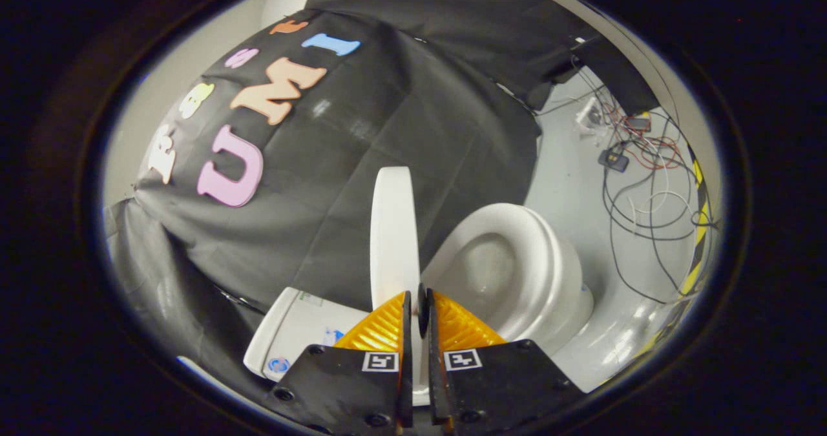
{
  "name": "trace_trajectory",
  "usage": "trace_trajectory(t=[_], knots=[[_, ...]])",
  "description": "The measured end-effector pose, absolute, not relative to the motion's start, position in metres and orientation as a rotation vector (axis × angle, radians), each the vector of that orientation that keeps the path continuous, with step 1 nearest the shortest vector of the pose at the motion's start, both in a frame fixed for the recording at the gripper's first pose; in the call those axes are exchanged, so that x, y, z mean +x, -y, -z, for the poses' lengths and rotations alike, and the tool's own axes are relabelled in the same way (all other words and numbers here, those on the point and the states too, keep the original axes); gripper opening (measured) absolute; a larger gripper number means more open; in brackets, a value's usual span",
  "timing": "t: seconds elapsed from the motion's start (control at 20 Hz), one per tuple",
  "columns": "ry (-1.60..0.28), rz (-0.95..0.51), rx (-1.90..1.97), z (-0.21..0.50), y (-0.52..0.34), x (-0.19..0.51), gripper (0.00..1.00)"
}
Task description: Open the toilet lid.
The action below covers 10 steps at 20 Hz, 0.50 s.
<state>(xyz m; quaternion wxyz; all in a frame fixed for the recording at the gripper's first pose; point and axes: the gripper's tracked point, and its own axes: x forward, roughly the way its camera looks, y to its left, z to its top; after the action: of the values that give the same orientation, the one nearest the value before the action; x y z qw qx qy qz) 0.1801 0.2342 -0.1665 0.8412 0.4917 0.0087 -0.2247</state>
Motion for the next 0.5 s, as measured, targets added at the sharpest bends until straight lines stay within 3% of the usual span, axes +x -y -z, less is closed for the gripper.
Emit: trace_trajectory(t=[0.5], knots=[[-0.125, 0.315, 0.712, 0.098, -0.29, 0.213, 0.11]])
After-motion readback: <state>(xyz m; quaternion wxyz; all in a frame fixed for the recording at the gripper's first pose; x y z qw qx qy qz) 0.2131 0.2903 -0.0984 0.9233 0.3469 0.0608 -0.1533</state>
